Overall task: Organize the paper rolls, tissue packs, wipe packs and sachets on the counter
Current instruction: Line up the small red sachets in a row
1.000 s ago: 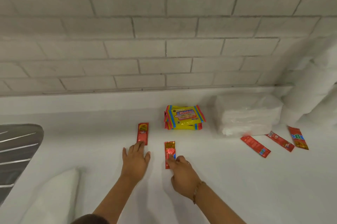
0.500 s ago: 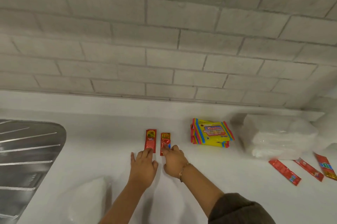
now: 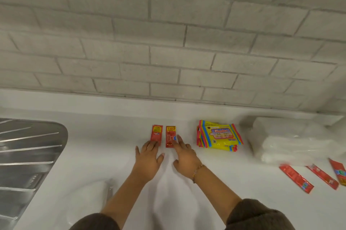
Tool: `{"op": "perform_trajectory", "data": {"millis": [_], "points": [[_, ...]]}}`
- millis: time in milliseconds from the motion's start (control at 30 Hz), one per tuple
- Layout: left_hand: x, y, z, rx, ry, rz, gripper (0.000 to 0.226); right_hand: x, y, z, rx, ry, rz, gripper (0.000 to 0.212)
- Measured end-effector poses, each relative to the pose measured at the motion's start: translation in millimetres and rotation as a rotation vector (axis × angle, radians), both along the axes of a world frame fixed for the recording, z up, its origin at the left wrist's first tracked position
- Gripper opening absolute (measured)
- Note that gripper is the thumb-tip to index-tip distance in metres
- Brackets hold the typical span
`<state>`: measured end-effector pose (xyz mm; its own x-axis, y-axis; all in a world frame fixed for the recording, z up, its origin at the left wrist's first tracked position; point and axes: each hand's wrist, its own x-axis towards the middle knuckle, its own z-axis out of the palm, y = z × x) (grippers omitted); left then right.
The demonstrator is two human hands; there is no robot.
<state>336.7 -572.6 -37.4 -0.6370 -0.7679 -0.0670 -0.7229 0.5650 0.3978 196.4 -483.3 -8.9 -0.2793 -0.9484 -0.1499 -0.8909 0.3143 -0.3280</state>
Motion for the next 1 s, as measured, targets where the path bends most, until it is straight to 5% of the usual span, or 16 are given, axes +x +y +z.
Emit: {"op": "perform_trajectory", "data": {"millis": [233, 467, 667, 867, 1000], "points": [[-14.5, 68.6, 23.4, 0.096, 0.236, -0.075, 0.044, -43.4, 140.4, -12.4, -0.165, 0.019, -0.206, 0.04], [-93.9, 159.0, 35.2, 0.191, 0.28, -0.318, 0.039, -130.1, 256.4, -0.1, -0.174, 0.077, -0.56, 0.034], [-197.8, 235.7, 43.5, 0.267, 0.198, -0.515, 0.039, -217.0, 313.6, 9.8, -0.089, 0.1, -0.75, 0.044], [-294.1, 301.9, 51.4, 0.24, -0.014, -0.673, 0.056, -294.1, 341.6, 11.3, 0.085, 0.096, -0.804, 0.063], [-321.1, 308.2, 41.6, 0.181, -0.178, -0.691, 0.063, -327.5, 350.4, 7.5, 0.173, 0.134, -0.727, 0.057]]}}
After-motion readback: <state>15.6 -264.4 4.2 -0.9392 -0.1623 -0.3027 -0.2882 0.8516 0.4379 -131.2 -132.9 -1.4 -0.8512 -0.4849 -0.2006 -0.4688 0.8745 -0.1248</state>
